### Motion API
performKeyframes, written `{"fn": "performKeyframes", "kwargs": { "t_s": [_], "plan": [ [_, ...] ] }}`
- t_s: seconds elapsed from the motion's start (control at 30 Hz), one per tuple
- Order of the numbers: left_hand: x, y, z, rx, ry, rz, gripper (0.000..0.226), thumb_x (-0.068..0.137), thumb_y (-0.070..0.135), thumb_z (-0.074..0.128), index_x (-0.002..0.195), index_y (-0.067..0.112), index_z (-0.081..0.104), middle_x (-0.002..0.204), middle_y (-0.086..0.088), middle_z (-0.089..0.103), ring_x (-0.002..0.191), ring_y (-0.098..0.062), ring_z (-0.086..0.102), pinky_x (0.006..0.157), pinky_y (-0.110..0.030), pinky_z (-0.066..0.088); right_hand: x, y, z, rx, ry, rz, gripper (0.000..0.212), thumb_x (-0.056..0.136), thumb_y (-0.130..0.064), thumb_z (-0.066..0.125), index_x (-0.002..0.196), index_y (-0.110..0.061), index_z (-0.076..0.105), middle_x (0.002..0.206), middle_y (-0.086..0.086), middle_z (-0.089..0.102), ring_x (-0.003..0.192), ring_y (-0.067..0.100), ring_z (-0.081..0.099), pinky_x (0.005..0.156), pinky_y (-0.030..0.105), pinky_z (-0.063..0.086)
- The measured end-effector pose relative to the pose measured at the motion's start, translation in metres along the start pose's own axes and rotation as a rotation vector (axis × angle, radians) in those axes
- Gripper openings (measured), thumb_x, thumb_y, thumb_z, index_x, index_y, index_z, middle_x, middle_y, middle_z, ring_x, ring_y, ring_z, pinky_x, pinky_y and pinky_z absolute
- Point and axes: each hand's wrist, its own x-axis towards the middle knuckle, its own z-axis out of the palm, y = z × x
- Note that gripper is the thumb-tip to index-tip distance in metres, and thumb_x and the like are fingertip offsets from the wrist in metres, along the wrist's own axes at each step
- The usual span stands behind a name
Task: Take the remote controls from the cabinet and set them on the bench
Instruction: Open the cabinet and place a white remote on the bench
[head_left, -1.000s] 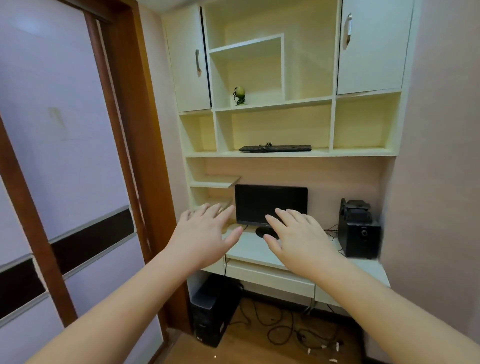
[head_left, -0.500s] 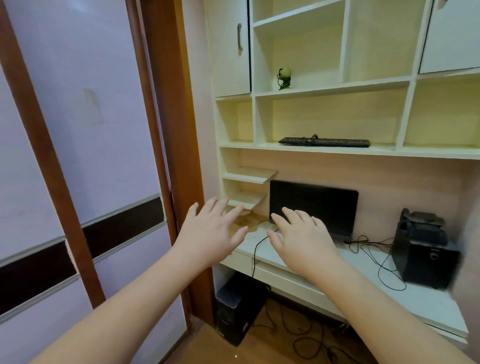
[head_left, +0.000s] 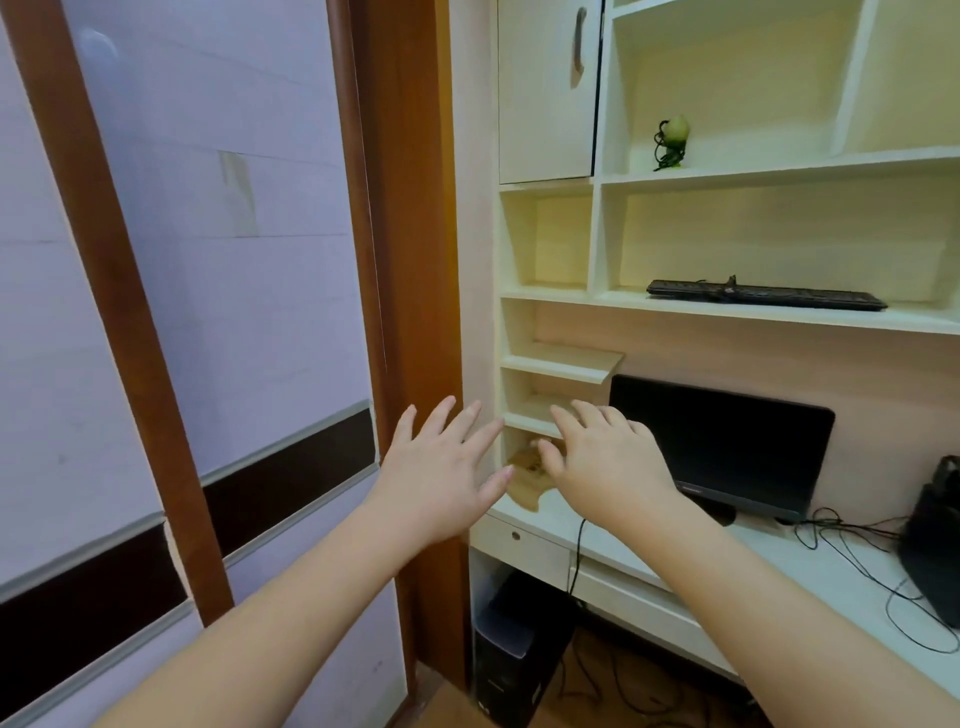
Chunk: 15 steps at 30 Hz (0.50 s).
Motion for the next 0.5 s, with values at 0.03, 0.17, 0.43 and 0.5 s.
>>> {"fn": "performKeyframes", "kwargs": {
  "t_s": [0.03,0.17,0.43,0.5],
  "plan": [
    [0.007,-0.008,0.005,-0.008,-0.003,-0.004,0.065,0.093,0.068,0.013,0.152,0.042,0.008,0.163,0.007,0.005,0.150,-0.020,-0.003,0.117,-0.050,-0.004,0.008,-0.004,0.005,-0.007,0.011,-0.002,0.054,0.098,-0.049,0.023,0.146,-0.026,0.026,0.152,0.001,0.031,0.140,0.023,0.027,0.112,0.042,0.027],
    [0.040,-0.032,0.020,-0.033,-0.016,0.001,0.065,0.093,0.068,0.013,0.151,0.041,0.010,0.163,0.005,0.009,0.150,-0.020,0.001,0.118,-0.050,-0.001,0.037,-0.010,0.027,-0.030,0.018,-0.016,0.056,0.098,-0.049,0.025,0.148,-0.025,0.023,0.155,0.002,0.027,0.143,0.022,0.021,0.113,0.042,0.024],
    [0.128,-0.025,0.040,-0.081,0.022,0.083,0.060,0.097,0.060,0.021,0.151,0.033,0.024,0.156,0.003,0.031,0.145,-0.017,0.022,0.120,-0.045,0.013,0.105,0.034,0.058,-0.080,0.027,-0.024,0.056,0.098,-0.048,0.025,0.149,-0.024,0.021,0.155,0.001,0.026,0.142,0.023,0.021,0.114,0.041,0.021],
    [0.156,-0.022,0.047,-0.087,0.039,0.094,0.059,0.097,0.058,0.025,0.148,0.031,0.030,0.150,0.004,0.041,0.140,-0.016,0.032,0.118,-0.042,0.021,0.125,0.050,0.066,-0.098,0.032,-0.058,0.057,0.098,-0.048,0.026,0.149,-0.023,0.021,0.155,0.002,0.026,0.142,0.023,0.021,0.114,0.041,0.021]
  ]
}}
